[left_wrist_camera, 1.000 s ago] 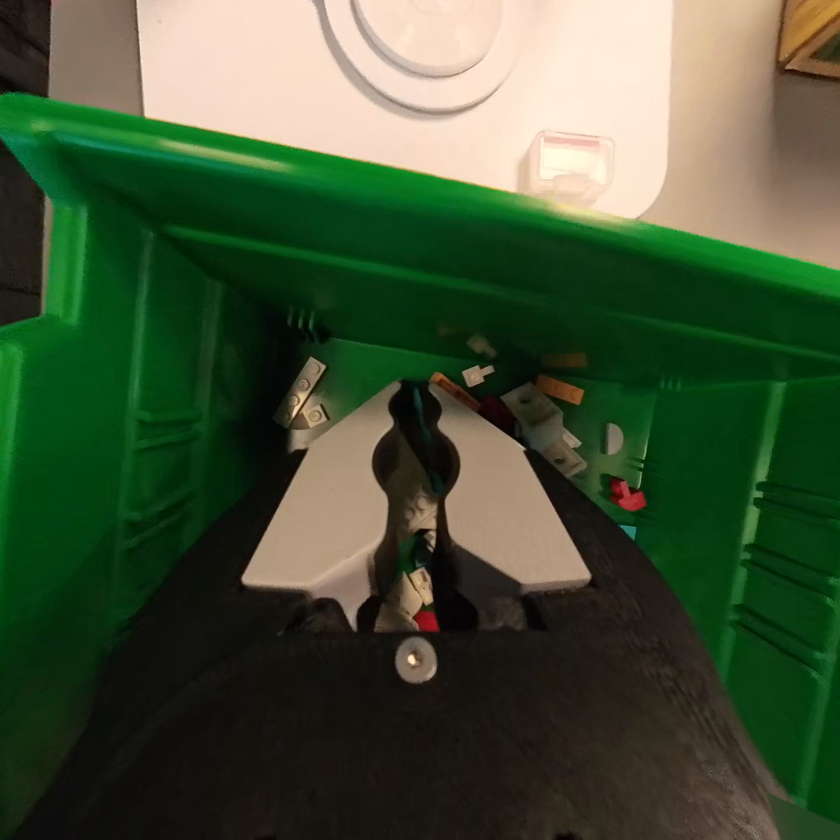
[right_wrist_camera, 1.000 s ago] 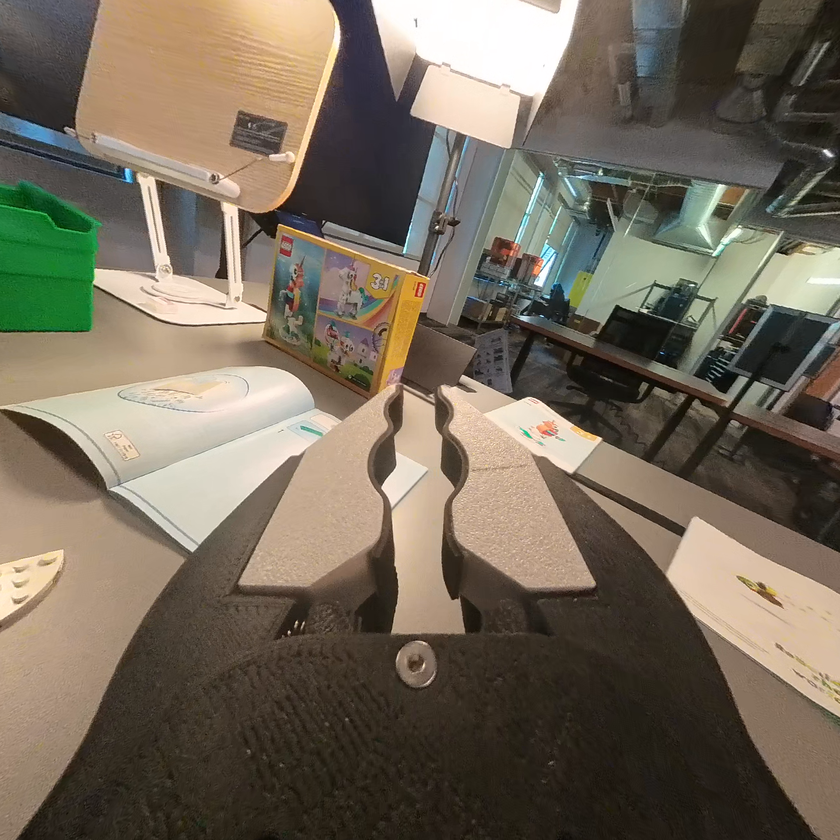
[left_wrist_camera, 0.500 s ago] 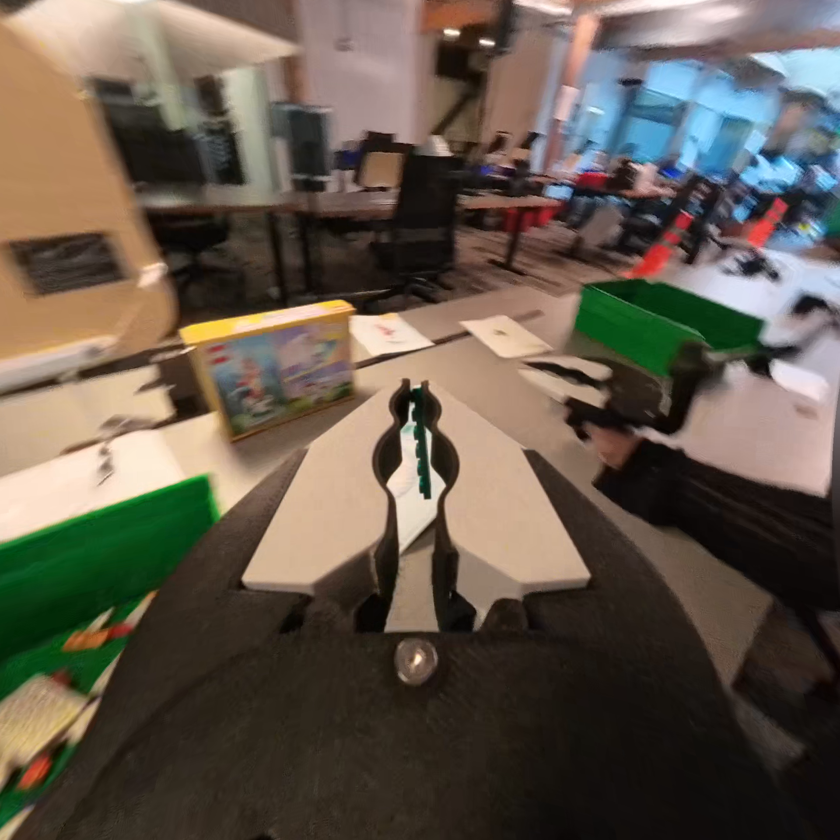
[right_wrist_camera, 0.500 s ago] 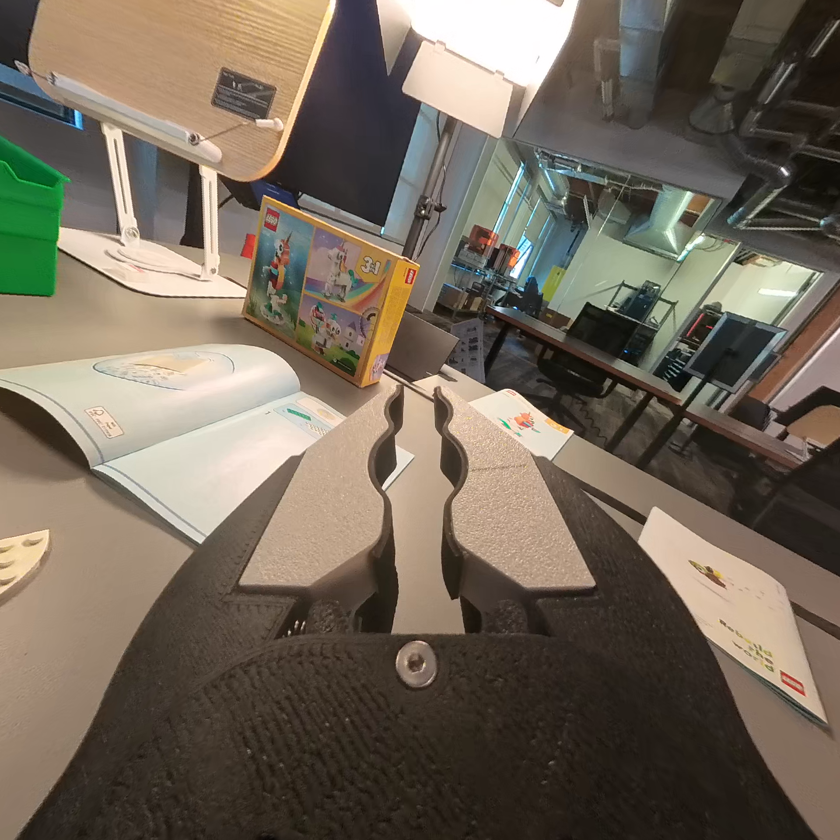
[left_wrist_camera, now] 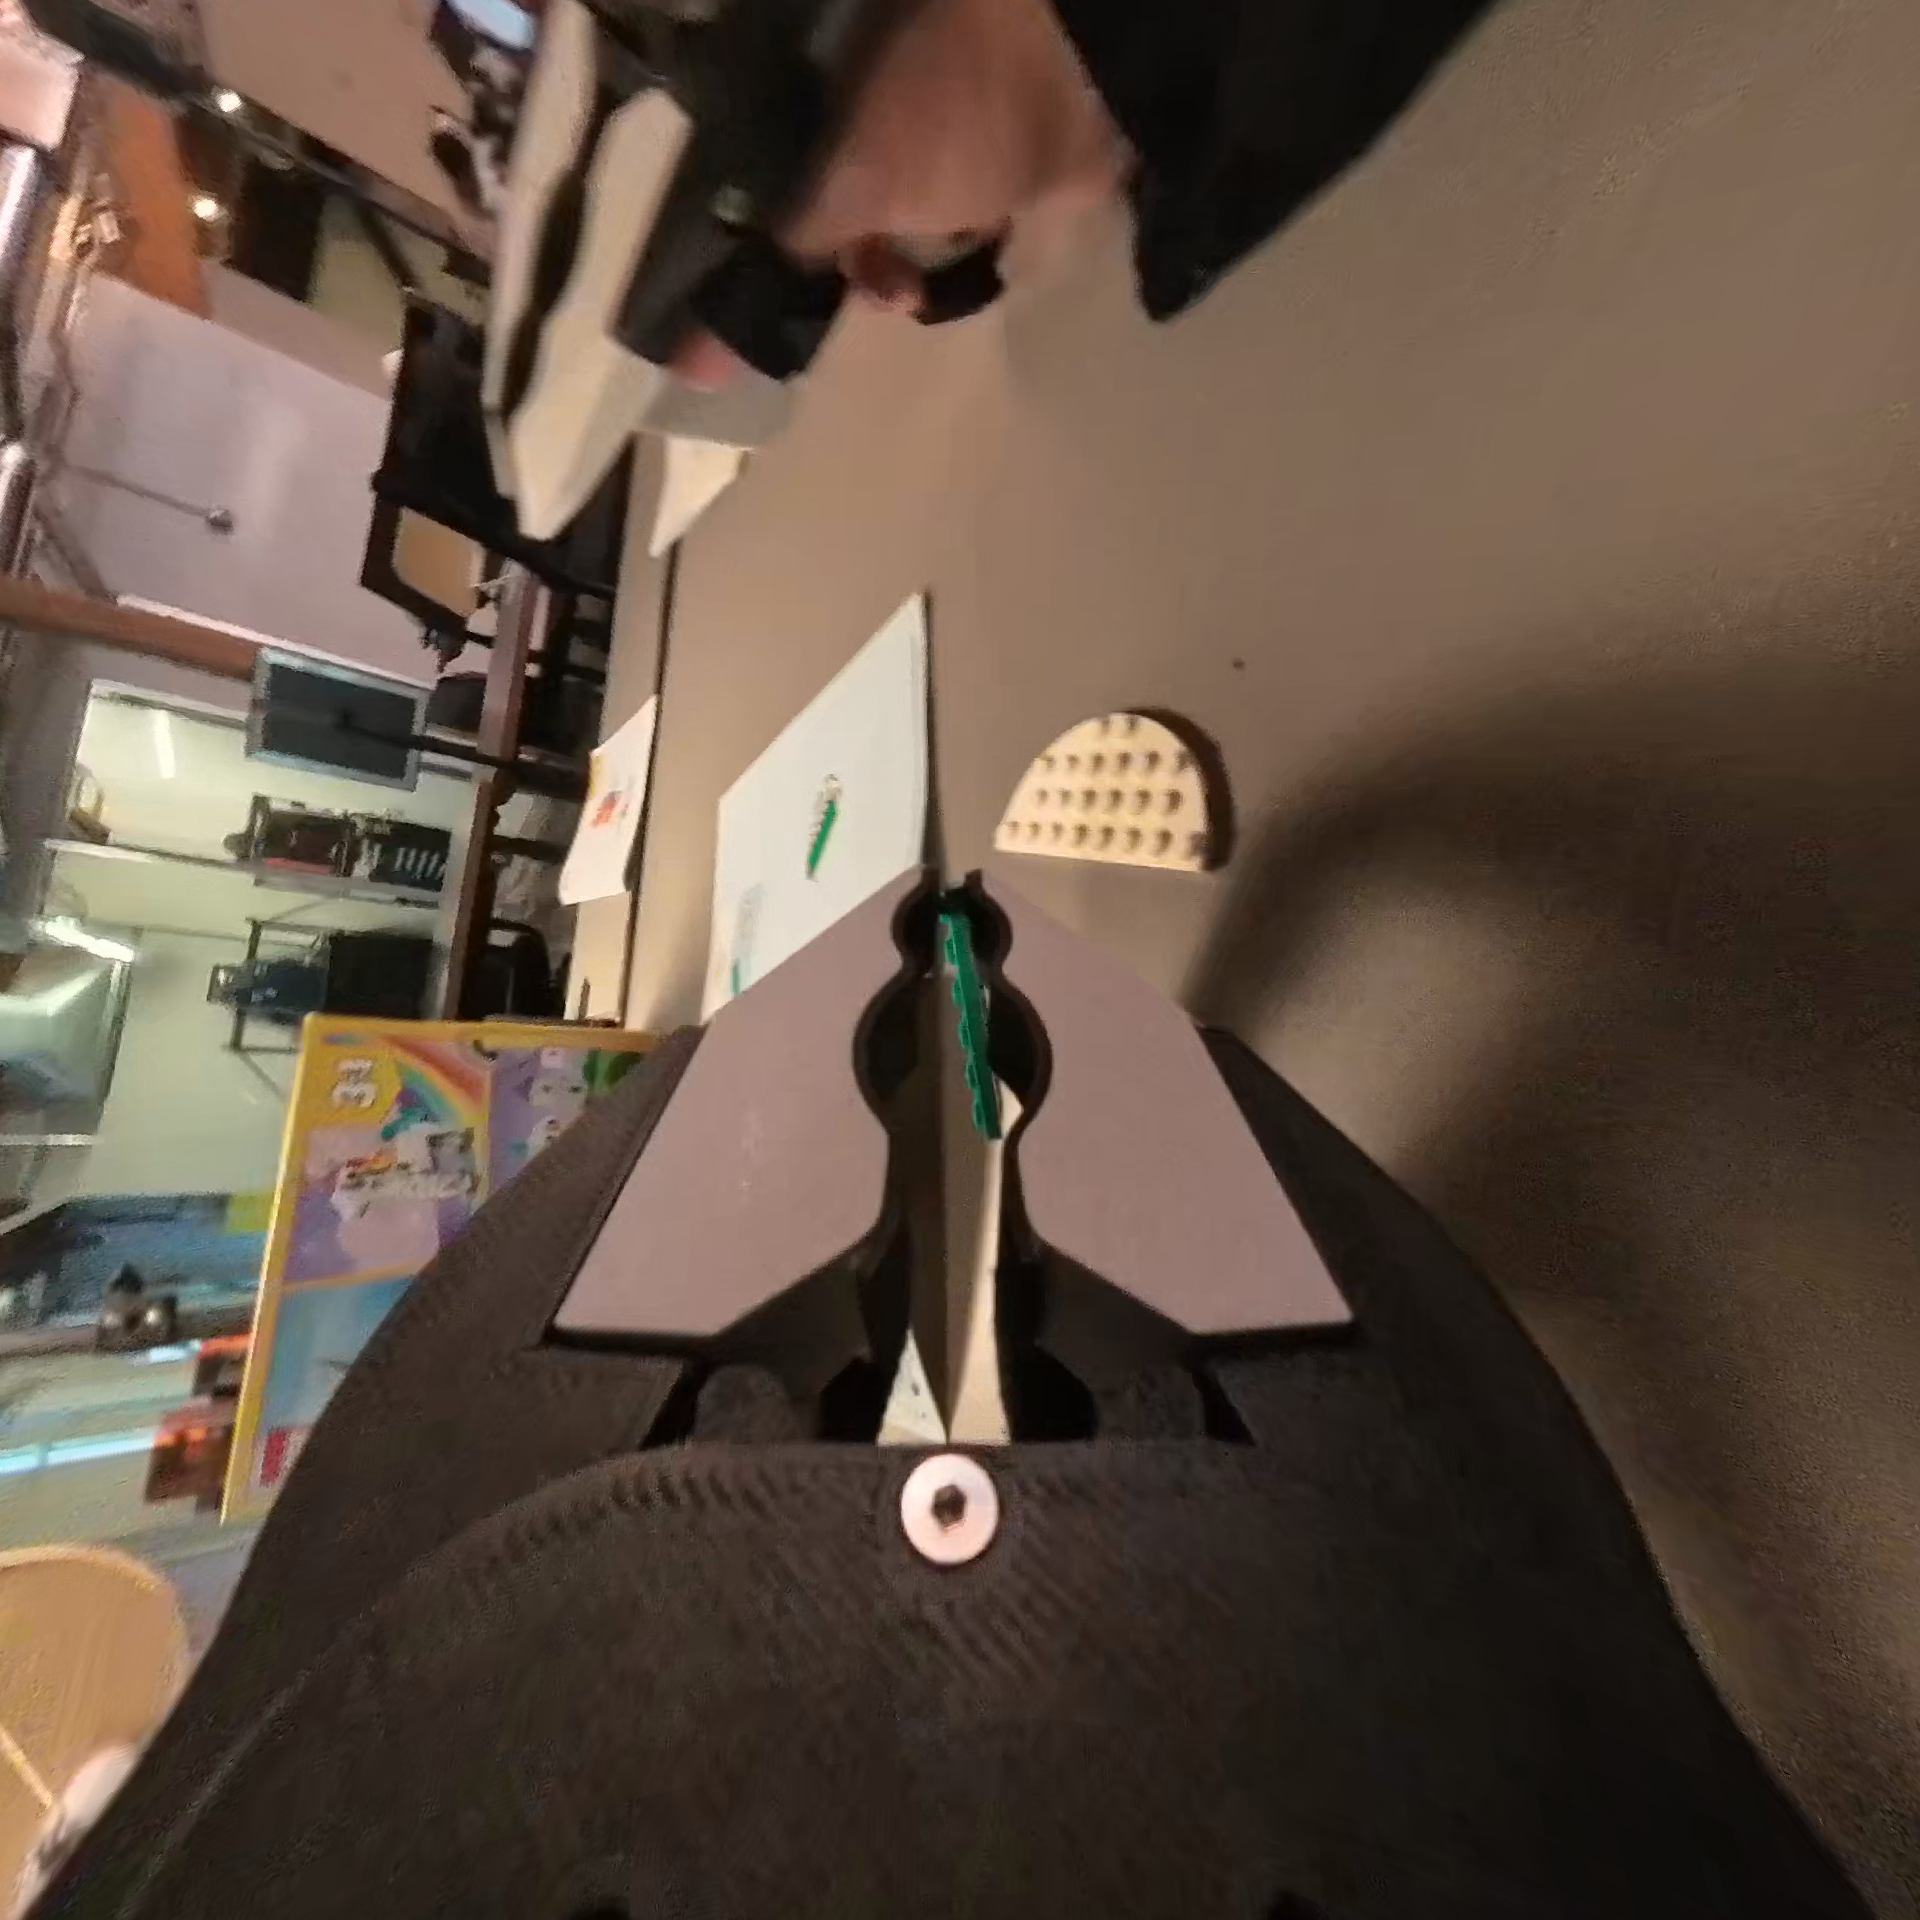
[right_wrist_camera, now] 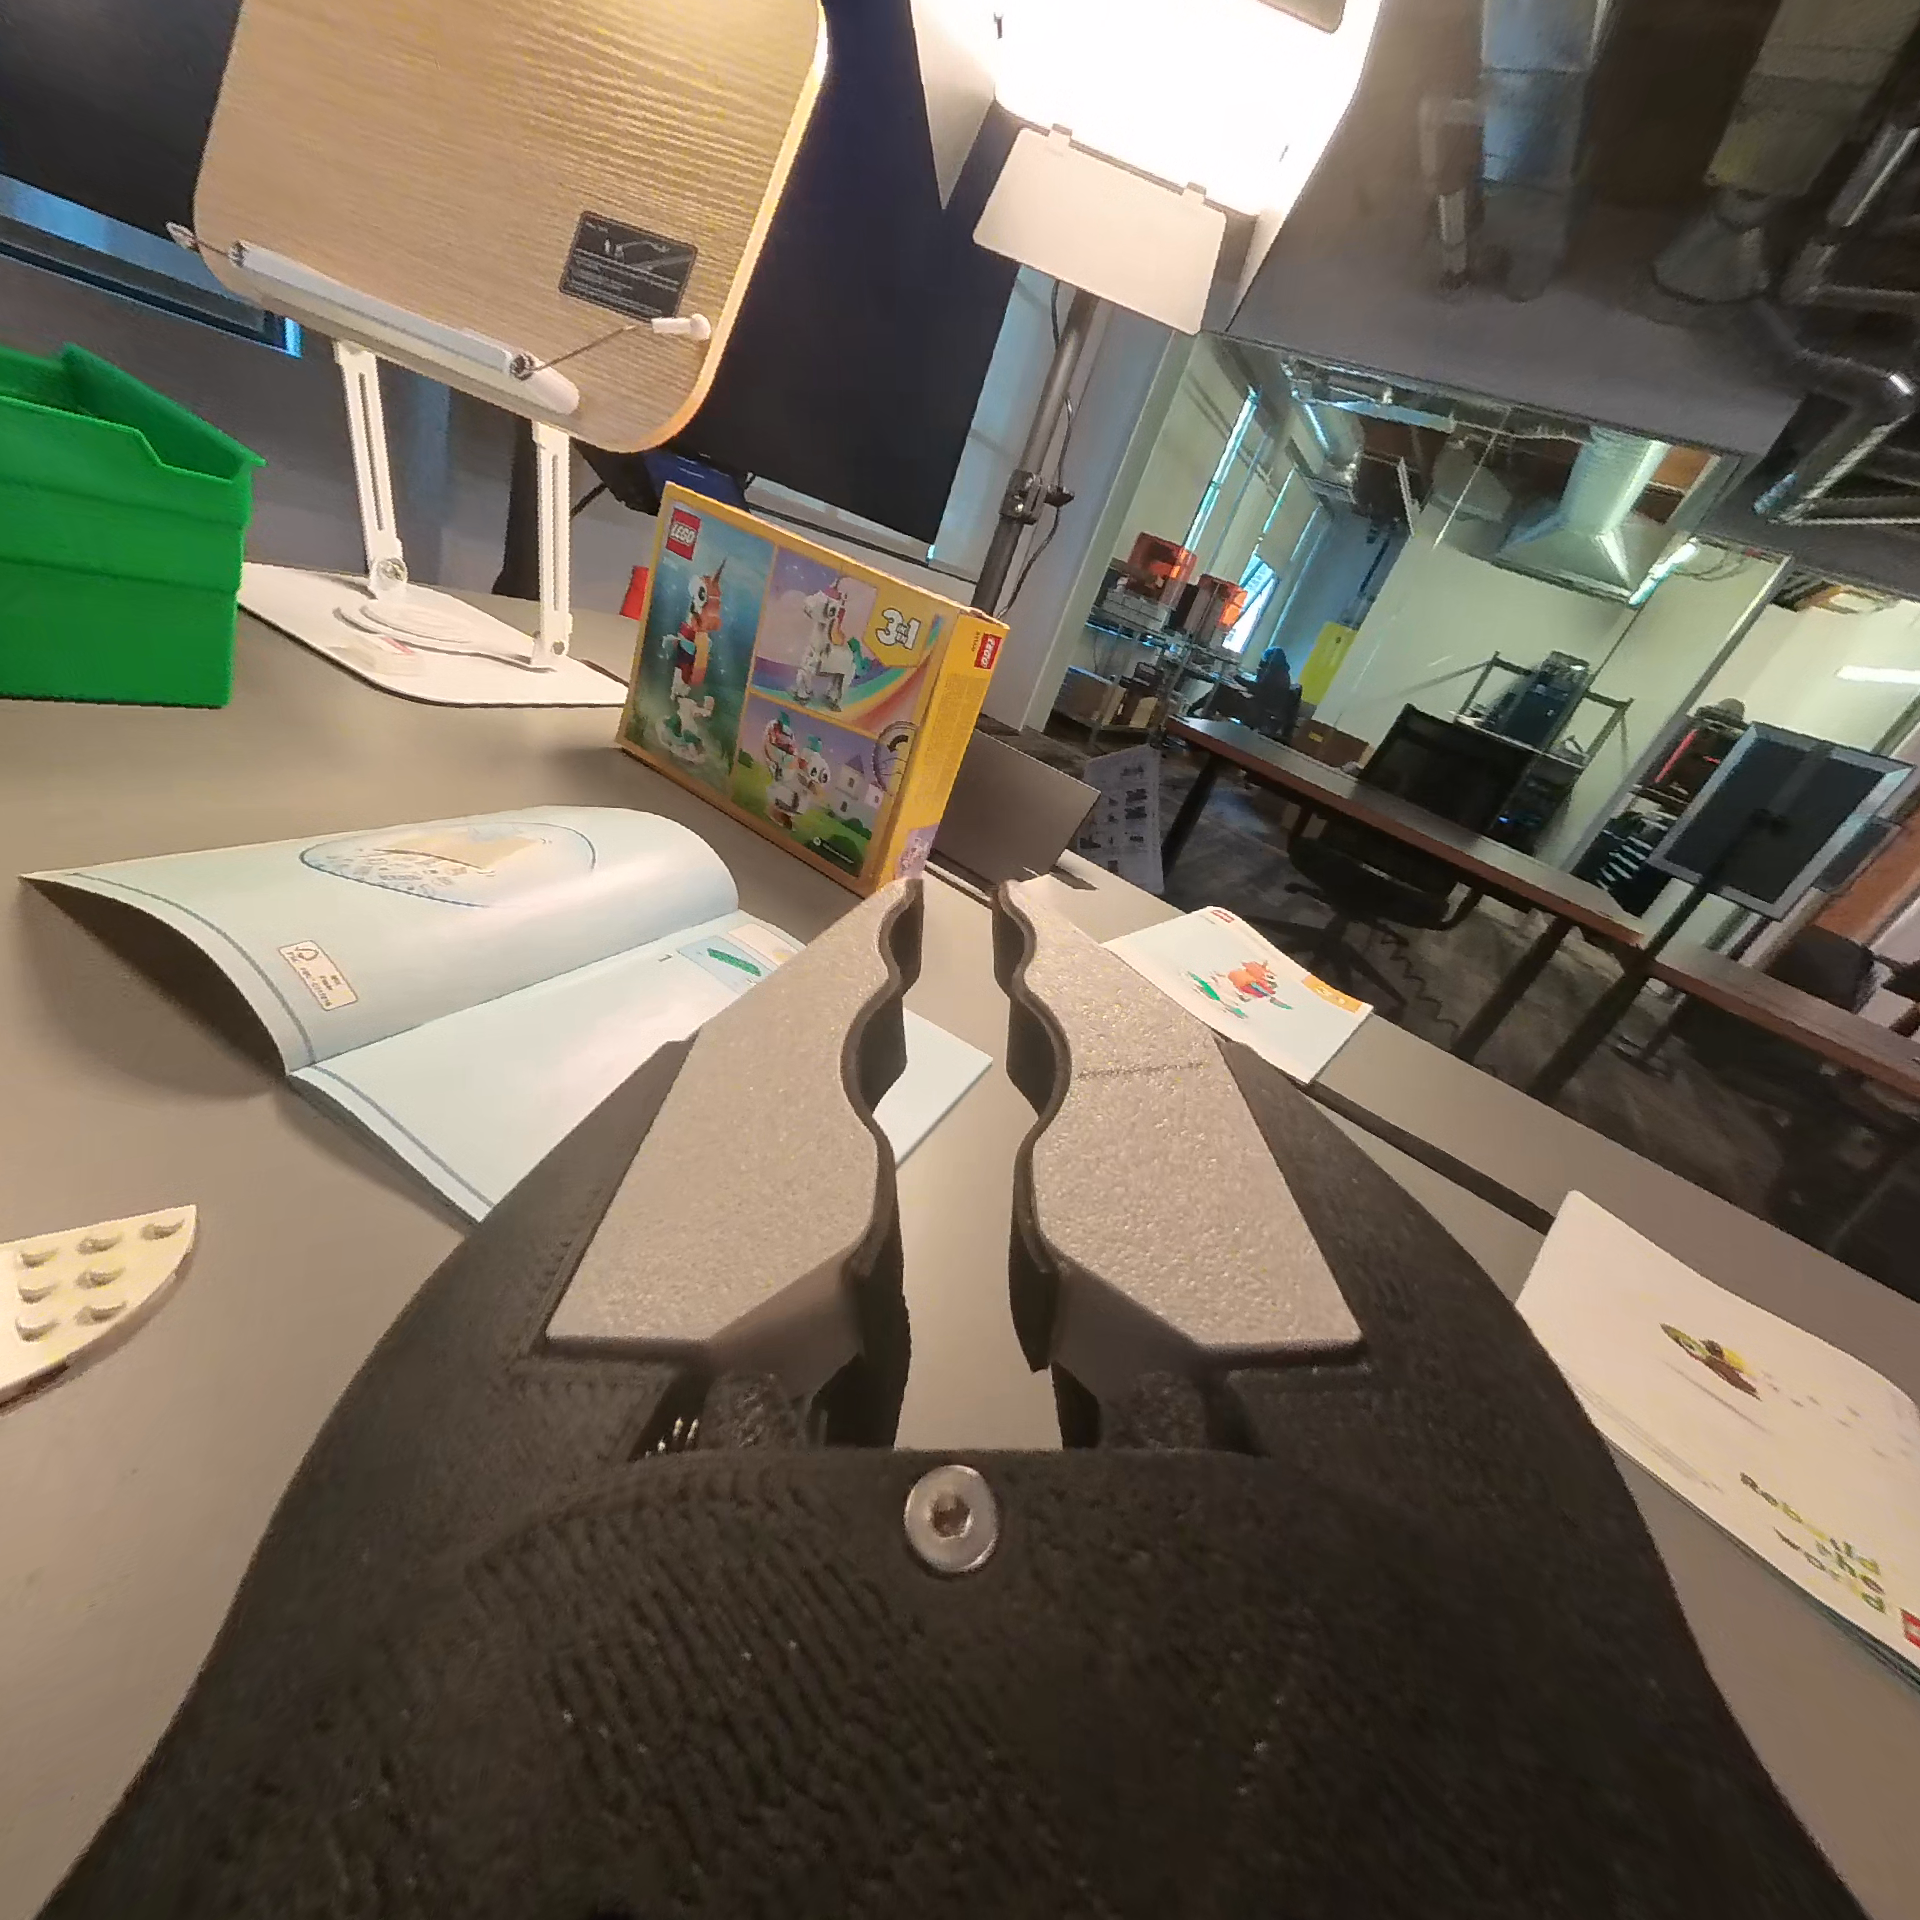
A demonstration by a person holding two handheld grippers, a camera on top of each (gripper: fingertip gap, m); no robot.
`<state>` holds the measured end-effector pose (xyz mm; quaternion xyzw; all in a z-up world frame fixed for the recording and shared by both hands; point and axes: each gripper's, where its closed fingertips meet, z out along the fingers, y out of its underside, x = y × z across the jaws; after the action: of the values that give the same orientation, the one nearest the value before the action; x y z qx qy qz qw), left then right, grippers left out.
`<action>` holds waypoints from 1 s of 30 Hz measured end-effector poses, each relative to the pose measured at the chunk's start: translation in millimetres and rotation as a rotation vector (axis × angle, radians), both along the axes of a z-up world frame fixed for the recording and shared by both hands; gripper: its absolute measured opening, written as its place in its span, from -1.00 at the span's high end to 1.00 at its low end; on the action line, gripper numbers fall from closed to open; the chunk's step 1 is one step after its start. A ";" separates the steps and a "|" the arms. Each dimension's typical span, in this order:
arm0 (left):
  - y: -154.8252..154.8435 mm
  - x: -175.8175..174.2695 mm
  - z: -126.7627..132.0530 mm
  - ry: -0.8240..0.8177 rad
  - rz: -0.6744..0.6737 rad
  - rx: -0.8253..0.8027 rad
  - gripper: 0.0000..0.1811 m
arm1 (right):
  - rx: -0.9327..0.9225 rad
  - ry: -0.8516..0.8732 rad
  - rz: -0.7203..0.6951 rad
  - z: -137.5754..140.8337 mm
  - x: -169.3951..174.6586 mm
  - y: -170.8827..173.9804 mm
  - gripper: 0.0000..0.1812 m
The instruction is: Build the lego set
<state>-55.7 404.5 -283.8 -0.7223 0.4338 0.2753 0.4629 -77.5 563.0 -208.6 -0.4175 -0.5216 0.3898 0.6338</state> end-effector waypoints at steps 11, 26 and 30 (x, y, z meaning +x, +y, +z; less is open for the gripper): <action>-9.6 6.1 -31.7 -0.056 -0.012 -0.115 0.88 | -0.025 0.001 0.030 -0.5 -2.4 -1.2 0.87; -25.2 -8.0 -31.0 -0.786 0.139 -0.395 0.33 | 0.050 -0.033 0.035 2.8 2.5 -17.8 0.59; -26.3 -16.1 -37.2 -0.853 0.206 -0.448 0.38 | 0.037 -0.049 0.064 1.4 1.0 -22.9 0.61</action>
<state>-71.8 378.2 -321.0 -0.8916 0.1802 -0.1007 0.4030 -76.5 540.1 -207.2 -0.3983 -0.5573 0.3900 0.6153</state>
